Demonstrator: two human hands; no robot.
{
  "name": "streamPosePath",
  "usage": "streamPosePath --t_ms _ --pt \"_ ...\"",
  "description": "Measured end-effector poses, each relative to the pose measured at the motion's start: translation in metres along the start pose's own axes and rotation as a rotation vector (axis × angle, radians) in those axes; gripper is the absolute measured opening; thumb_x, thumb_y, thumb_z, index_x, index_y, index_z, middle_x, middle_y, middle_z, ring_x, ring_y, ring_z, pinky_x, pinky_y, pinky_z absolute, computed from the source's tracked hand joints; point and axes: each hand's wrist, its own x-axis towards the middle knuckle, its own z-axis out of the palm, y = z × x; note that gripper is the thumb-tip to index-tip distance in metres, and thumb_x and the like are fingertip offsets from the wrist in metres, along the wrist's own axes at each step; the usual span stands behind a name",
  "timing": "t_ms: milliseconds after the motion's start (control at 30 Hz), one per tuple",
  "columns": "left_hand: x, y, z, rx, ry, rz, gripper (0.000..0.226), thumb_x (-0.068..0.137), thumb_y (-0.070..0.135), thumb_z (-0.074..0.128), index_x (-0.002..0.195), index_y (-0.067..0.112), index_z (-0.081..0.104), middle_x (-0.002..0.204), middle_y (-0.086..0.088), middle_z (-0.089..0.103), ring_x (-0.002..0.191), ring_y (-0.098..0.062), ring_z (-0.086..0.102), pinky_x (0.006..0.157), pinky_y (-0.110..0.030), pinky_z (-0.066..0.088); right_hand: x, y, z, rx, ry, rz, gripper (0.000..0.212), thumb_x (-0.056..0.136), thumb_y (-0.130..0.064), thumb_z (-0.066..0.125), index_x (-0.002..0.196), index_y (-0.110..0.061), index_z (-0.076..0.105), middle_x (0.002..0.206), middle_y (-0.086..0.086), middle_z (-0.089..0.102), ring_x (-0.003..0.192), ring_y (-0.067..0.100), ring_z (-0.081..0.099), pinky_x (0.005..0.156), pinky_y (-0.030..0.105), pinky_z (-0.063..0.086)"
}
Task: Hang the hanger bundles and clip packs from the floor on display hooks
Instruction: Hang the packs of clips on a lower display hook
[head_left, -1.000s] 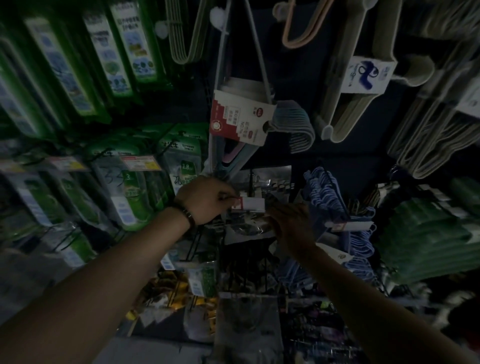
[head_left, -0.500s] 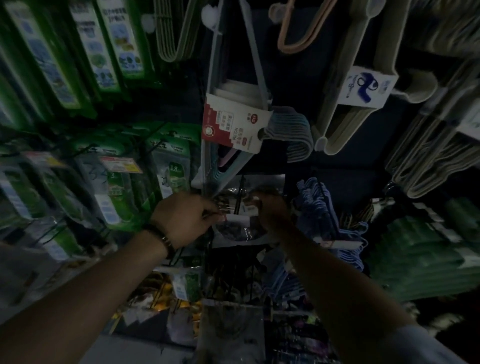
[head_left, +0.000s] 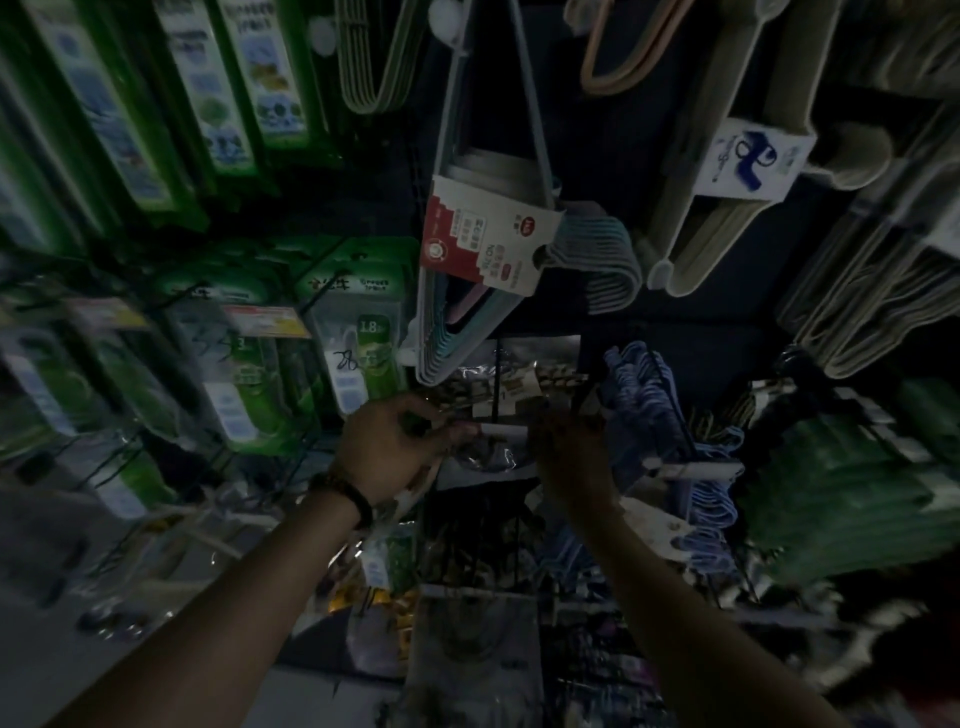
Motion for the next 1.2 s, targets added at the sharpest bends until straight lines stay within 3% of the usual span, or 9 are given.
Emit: streamPosePath --t_ms 133,267,300,433,500,667,800,967,1200 --pt "-0.011 -0.026 0.011 -0.284 0.014 -0.258 0.025 0.092 0.049 0.068 0.089 0.027 0.080 0.088 0.002 0.075 0.088 -0.018 0.071 0.085 -0.040 0.058 -0.083 -0.025 -0.007 0.370 -0.103 0.130 0.029 0.108 -0.022 0.052 0.081 -0.026 0.064 0.073 -0.004 0.060 0.059 0.008 0.054 0.053 0.029 0.033" --pt "-0.035 -0.042 0.024 -0.604 -0.075 -0.463 0.032 0.084 0.058 0.064 0.099 0.035 0.081 0.103 -0.007 0.079 0.101 -0.035 0.074 0.093 -0.066 0.056 -0.127 -0.056 -0.008 0.663 -0.295 0.093 0.007 0.103 -0.048 0.062 0.108 -0.044 0.063 0.100 -0.018 0.069 0.090 -0.005 0.064 0.076 0.019 0.052" --pt "-0.041 -0.043 0.028 -0.644 -0.085 -0.484 0.030 0.084 0.056 0.066 0.099 0.035 0.081 0.106 -0.004 0.079 0.104 -0.033 0.074 0.094 -0.064 0.057 -0.132 -0.063 -0.008 0.708 -0.339 0.077 0.024 0.099 -0.057 0.063 0.119 -0.044 0.063 0.110 -0.020 0.069 0.099 -0.002 0.066 0.084 0.026 0.055" --pt "-0.068 -0.022 0.030 -0.806 -0.147 -0.541 0.024 0.089 0.046 0.073 0.104 0.030 0.081 0.112 -0.003 0.079 0.107 -0.029 0.074 0.095 -0.057 0.060 -0.147 -0.074 0.006 0.195 -0.332 -0.040 0.072 0.087 -0.057 0.076 0.148 -0.034 0.045 0.134 -0.006 0.060 0.114 0.018 0.062 0.089 0.042 0.058" --pt "-0.073 -0.016 0.028 -0.815 -0.223 -0.531 0.018 0.097 0.038 0.073 0.108 0.026 0.081 0.113 -0.005 0.079 0.107 -0.027 0.075 0.094 -0.056 0.061 -0.152 -0.071 0.013 0.045 -0.236 -0.040 0.074 0.089 -0.048 0.076 0.152 -0.031 0.041 0.138 0.000 0.060 0.116 0.025 0.064 0.086 0.043 0.059" --pt "-0.058 -0.020 0.002 -0.517 -0.296 -0.323 0.015 0.102 0.033 0.066 0.107 0.022 0.074 0.103 -0.010 0.079 0.093 -0.027 0.077 0.089 -0.054 0.063 -0.158 -0.056 -0.006 0.163 -0.145 -0.050 0.045 0.097 -0.011 0.070 0.139 -0.027 0.065 0.125 -0.009 0.072 0.113 0.013 0.068 0.083 0.021 0.053" --pt "-0.033 -0.023 -0.016 -0.048 -0.302 -0.114 0.019 0.102 0.046 0.059 0.114 0.035 0.068 0.099 0.004 0.071 0.087 -0.016 0.067 0.081 -0.037 0.057 -0.162 -0.044 -0.025 0.176 -0.320 -0.015 0.048 0.100 -0.017 0.070 0.145 -0.033 0.062 0.131 -0.016 0.065 0.117 0.002 0.062 0.093 0.030 0.058" --pt "-0.024 -0.020 -0.010 0.263 -0.686 0.246 0.050 0.096 0.029 0.068 0.144 0.036 0.055 0.109 0.009 0.062 0.098 -0.016 0.063 0.086 -0.034 0.054 -0.154 -0.032 -0.047 0.297 -0.291 -0.055 0.040 0.099 -0.021 0.074 0.136 -0.034 0.069 0.117 -0.017 0.075 0.093 -0.003 0.073 0.075 0.026 0.061" --pt "-0.020 -0.043 0.009 0.367 -0.702 0.262 0.030 0.089 0.053 0.074 0.113 0.042 0.058 0.106 0.012 0.068 0.096 -0.013 0.066 0.088 -0.048 0.059 -0.132 -0.025 -0.065 -0.010 -0.363 -0.121 0.036 0.099 -0.032 0.072 0.133 -0.041 0.068 0.120 -0.017 0.072 0.100 0.006 0.070 0.079 0.033 0.062"
